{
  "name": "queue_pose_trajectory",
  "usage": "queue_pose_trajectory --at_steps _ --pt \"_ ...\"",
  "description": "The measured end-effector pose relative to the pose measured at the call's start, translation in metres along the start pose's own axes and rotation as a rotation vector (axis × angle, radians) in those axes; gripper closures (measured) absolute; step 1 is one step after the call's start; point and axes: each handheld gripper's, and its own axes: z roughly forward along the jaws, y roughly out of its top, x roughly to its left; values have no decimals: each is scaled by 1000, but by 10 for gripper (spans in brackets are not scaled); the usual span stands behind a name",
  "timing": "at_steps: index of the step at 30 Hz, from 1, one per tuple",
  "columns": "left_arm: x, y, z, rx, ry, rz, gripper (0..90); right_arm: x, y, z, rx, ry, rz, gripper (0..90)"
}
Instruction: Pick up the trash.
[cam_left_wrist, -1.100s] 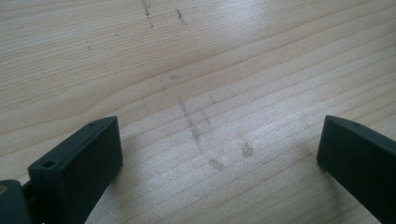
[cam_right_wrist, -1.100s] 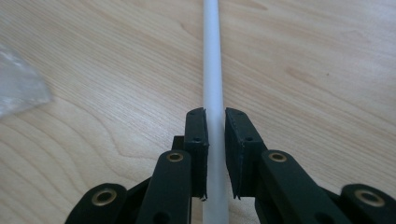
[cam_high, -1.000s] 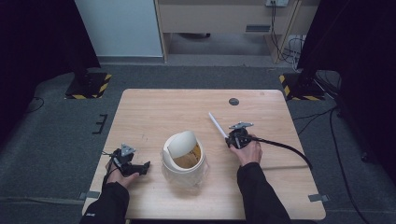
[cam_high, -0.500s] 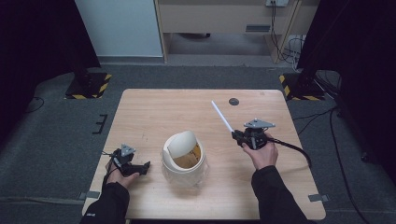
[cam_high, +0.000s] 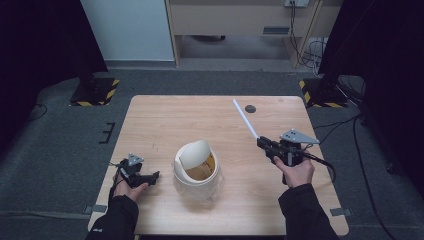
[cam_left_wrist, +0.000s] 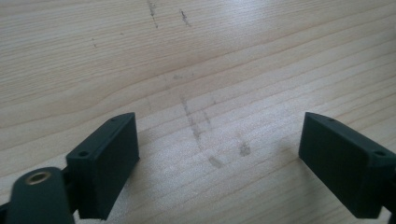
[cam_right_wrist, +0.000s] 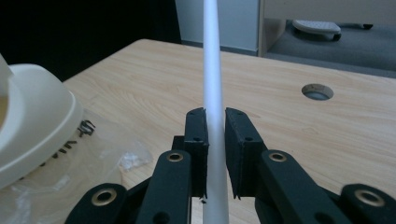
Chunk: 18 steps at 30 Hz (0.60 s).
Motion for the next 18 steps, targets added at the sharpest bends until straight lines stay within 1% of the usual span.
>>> queue_pose_trajectory --at_steps 2,5,6,8,12,13,14,17,18 --pt "0 1 -2 -1 1 -13 149 -2 3 -7 -27 4 8 799" --pt "0 4 -7 -34 0 -31 163 -5 6 -15 -63 6 7 799" --pt "0 4 -7 -34 0 -31 167 -6 7 -17 -70 9 3 798" --pt "-1 10 -15 -101 -5 -41 181 -7 9 -21 -90 12 6 798" --pt "-6 17 -26 -211 -24 -49 193 -8 16 -29 -132 16 -2 800" --pt "-7 18 -29 -226 -27 -52 199 -8 18 -32 -145 25 -2 801" --pt "-9 21 -32 -255 -42 -60 203 -7 19 -33 -153 28 -2 801" --pt "-12 26 -42 -334 -54 -72 207 -6 24 -40 -189 47 2 801" --pt "-12 28 -44 -352 -56 -75 208 -5 25 -41 -198 51 0 801"
